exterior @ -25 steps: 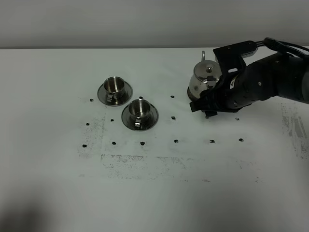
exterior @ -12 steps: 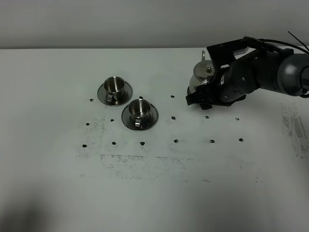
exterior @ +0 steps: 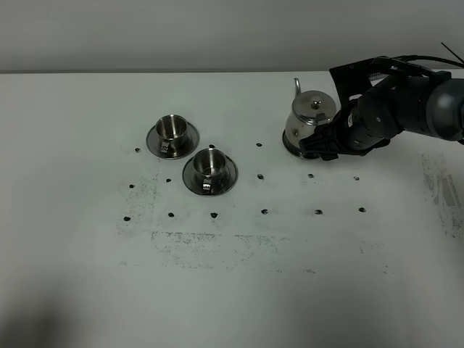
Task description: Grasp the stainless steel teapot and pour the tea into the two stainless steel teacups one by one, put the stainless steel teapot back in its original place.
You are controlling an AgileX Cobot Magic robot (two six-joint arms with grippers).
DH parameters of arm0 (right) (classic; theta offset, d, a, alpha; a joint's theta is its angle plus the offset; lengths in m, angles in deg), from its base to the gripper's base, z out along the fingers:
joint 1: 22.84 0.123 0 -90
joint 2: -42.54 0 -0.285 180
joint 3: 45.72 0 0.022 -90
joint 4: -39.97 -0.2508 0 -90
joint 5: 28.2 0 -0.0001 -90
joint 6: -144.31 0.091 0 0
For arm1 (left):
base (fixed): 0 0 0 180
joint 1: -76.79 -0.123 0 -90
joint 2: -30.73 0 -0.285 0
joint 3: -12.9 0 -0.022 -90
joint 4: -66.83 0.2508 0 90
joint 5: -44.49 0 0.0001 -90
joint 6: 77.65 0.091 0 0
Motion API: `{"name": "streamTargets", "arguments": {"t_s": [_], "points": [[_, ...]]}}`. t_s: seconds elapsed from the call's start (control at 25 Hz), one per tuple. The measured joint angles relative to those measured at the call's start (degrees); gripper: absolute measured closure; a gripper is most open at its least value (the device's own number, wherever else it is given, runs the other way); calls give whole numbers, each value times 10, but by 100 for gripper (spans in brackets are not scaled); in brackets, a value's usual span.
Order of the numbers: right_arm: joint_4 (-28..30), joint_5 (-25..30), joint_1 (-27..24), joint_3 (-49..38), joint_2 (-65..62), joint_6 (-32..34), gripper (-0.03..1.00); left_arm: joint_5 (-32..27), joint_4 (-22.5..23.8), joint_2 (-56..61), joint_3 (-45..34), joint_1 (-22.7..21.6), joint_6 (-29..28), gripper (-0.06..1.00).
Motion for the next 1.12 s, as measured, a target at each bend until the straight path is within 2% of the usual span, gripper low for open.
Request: {"name": "streamTargets", "arguments": {"t_s": [0.32,0.44,0.8,1.12], "points": [[32,15,-7,1,0,12,42,0,0,0,0,0,0,39],[13,37,-6,1,-9,-41,42,0,0,0,0,0,0,39],[-134,126,-4,75,-39,-288,42,0,0,0,0,0,0,39],[-181,132,-24,101,-31,-341,42,0,0,0,0,0,0,39]]}}
